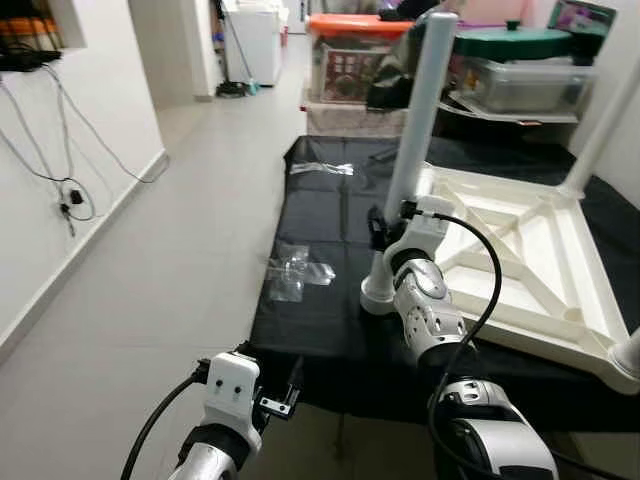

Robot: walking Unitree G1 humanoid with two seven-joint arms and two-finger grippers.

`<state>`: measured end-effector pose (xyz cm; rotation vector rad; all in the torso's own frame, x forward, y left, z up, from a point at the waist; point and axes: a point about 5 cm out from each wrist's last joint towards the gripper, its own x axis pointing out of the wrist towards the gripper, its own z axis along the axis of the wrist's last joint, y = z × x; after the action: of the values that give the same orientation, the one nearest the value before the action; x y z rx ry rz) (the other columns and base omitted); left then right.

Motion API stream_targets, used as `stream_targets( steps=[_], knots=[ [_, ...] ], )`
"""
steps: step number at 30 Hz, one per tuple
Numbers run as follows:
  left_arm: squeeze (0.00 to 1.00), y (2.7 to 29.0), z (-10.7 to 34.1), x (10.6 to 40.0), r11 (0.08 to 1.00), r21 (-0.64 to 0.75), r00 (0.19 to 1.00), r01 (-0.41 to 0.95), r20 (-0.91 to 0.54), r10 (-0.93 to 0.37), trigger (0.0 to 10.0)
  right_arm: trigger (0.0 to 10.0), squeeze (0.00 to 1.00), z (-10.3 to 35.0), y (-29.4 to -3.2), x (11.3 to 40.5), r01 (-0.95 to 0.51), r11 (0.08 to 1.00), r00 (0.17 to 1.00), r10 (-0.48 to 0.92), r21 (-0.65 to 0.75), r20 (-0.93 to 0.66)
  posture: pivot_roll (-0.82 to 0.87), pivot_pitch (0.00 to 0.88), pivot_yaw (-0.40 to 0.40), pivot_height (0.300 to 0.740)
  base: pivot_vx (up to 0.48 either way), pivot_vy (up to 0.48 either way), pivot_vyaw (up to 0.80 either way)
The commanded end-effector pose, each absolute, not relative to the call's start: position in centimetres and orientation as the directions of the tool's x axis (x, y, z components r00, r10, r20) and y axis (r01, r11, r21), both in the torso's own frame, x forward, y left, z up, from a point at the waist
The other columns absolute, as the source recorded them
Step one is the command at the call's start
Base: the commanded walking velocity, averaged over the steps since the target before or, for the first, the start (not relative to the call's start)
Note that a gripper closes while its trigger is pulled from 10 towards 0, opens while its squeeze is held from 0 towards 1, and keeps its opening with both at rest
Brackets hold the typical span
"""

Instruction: Building children table

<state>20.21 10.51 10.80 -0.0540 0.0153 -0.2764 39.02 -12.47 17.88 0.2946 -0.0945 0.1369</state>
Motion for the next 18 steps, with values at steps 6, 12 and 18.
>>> stream_targets(
  steps=[6,12,18],
  knots=[
    [0.00,10.5,10.6,20.2,0.959,-0.056,0.960,0.278,-0.021,-0.279,10.0,10.0,0.00,18.5,-11.1,39.0,-0.646,0.681,0.753,0.642,0.345,0.143,0.05,0.000,-0.014,0.740,0.000,0.000,0.00],
    [0.00,10.5,10.6,20.2,0.960,-0.055,0.961,0.276,-0.021,-0.277,10.0,10.0,0.00,18.3,-10.5,37.6,-0.880,0.374,0.411,0.909,0.293,0.075,0.07,0.000,-0.025,0.740,0.000,0.000,0.00],
    [0.00,10.5,10.6,20.1,0.960,-0.056,0.961,0.274,-0.021,-0.276,10.0,10.0,0.00,18.7,-10.1,36.9,-0.944,0.173,0.190,0.981,0.282,0.034,0.07,0.000,-0.026,0.740,0.000,0.000,0.00]
  ],
)
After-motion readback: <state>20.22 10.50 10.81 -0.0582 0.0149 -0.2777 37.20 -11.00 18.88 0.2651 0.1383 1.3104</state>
